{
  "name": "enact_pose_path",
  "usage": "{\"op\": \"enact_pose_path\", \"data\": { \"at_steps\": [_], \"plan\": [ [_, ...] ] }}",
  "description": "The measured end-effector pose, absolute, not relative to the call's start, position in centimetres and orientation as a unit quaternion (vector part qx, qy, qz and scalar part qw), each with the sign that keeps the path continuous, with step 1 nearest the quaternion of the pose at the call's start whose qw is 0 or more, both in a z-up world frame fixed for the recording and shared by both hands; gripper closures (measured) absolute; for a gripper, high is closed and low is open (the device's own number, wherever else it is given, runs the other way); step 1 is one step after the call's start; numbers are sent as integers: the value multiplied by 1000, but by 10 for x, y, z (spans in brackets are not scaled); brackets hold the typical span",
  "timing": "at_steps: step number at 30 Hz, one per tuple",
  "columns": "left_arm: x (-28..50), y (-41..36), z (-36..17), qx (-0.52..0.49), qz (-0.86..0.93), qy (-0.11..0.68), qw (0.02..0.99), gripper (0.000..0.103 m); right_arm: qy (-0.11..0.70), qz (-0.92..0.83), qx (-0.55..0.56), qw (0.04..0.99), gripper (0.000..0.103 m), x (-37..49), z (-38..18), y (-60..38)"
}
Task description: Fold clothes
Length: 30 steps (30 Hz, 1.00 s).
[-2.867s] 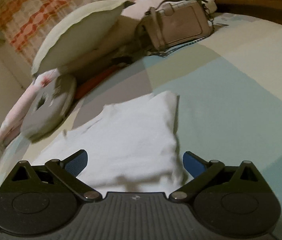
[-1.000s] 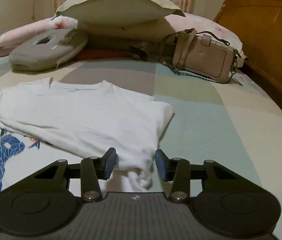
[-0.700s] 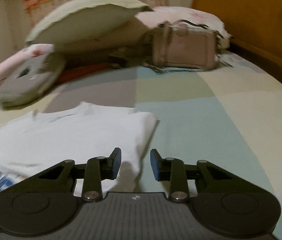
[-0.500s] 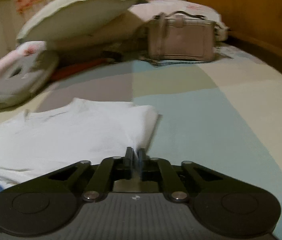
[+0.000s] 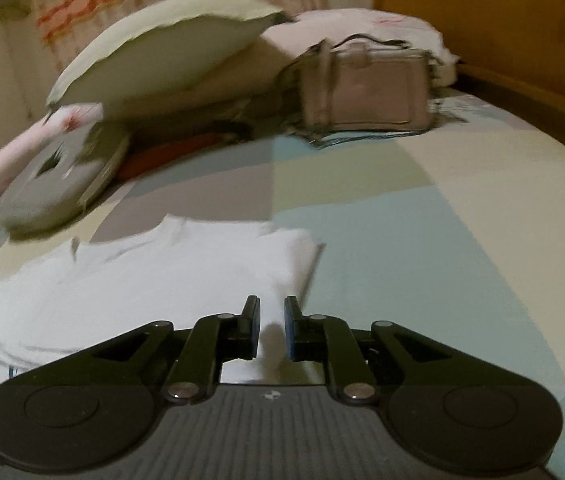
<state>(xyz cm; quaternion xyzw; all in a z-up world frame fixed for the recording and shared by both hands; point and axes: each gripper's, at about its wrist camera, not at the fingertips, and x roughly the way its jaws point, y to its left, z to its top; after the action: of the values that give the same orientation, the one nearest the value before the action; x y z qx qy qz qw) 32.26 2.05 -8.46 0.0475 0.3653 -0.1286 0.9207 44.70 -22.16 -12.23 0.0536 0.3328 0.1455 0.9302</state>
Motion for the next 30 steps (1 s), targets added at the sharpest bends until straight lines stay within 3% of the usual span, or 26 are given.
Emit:
{"op": "enact_pose_path", "data": {
  "at_steps": [3,15,17,21,25,30],
  "plan": [
    [320,23,-90,30,-127,377,917,1,333,135,26,933,79,448,-126,-213],
    [316,24,-75,-19,-182,385,905,1,332,135,33,933,74,439,-125,-214],
    [314,32,-62,-22,-194,378,905,1,328,136,29,934,70,434,-123,-213],
    [312,43,-39,-10,-219,335,916,1,314,127,13,941,48,417,-115,-205],
    [320,34,-56,-13,-255,344,904,1,306,143,-3,941,47,402,-103,-187],
    [327,12,-90,18,-276,353,894,1,298,162,-149,929,48,378,-98,-148]
  ]
}}
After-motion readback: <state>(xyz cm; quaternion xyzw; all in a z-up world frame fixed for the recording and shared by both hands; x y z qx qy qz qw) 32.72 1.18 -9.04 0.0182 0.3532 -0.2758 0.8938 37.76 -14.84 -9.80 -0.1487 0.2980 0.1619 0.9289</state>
